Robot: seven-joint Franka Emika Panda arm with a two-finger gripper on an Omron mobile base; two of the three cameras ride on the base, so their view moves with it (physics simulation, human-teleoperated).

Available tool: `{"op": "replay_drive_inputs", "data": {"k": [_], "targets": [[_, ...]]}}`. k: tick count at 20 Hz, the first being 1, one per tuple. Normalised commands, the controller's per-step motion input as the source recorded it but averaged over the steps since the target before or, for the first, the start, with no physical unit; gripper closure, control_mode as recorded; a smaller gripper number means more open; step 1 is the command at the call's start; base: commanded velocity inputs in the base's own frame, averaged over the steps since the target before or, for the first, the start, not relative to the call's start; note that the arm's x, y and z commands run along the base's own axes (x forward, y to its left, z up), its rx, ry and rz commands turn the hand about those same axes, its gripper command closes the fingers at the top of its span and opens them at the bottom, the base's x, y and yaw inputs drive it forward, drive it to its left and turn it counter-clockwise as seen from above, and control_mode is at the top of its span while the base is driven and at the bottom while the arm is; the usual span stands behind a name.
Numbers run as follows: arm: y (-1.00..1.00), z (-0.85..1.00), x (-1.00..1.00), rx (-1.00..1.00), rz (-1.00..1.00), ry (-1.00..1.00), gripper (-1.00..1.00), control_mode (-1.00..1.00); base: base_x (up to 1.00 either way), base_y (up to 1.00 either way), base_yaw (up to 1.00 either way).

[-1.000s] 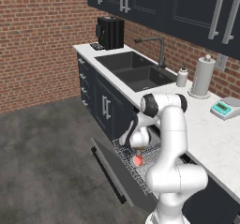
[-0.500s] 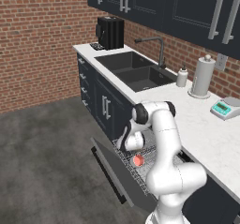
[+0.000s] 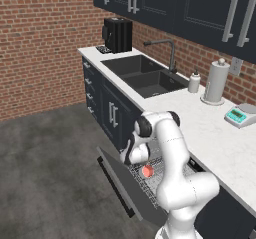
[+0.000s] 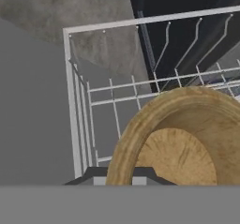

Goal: Pick up the cup and bowl from the counter, place them in the dishwasher, and close the dishwasher door.

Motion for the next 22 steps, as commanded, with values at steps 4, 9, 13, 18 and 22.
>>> {"op": "replay_drive_inputs", "data": {"k": [4, 9, 13, 18, 22], "targets": [[0.00, -0.40, 0.00, 0.00, 0.00, 0.07, 1.00, -1.00, 0.00, 0.00, 0.00], [0.00, -0.36, 0.00, 0.00, 0.00, 0.07, 1.00, -1.00, 0.00, 0.00, 0.00], [0.00, -0.21, 0.00, 0.00, 0.00, 0.06, 1.00, -1.00, 0.00, 0.00, 0.00], [0.01, -0.02, 0.00, 0.00, 0.00, 0.01, -1.00, -1.00, 0.00, 0.00, 0.00], [0.01, 0.01, 0.00, 0.00, 0.00, -0.02, -1.00, -1.00, 0.00, 0.00, 0.00]]}}
